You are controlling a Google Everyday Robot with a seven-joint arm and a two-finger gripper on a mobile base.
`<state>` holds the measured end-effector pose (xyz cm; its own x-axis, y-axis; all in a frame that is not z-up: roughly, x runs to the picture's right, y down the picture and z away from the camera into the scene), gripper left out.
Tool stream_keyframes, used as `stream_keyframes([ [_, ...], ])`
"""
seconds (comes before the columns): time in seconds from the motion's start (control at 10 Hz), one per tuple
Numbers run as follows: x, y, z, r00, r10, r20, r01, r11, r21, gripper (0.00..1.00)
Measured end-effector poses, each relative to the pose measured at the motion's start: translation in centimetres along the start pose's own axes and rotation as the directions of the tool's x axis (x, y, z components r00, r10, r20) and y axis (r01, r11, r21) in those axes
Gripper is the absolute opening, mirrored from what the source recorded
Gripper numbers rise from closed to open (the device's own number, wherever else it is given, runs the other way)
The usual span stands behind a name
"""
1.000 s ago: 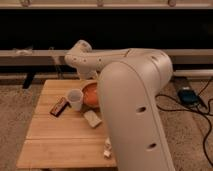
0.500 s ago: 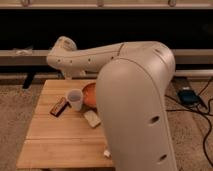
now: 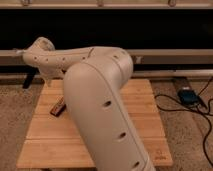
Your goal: Place the eraser in the ceramic cup
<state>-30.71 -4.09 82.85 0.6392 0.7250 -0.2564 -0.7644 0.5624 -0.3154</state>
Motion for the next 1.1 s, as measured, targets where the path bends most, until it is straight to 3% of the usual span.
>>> stream_keyframes([
  [0.3, 0.4, 2.1, 4.4, 0.995, -0.018, -0.100, 0.015, 0.999, -0.028, 0.65],
  [0.7, 5.2, 3.7, 9.7, 0.963, 0.009, -0.269, -0.028, 0.997, -0.067, 0.65],
  [1.1, 7.7, 4.3, 11.8, 0.937, 0.017, -0.349, -0.061, 0.992, -0.114, 0.65],
])
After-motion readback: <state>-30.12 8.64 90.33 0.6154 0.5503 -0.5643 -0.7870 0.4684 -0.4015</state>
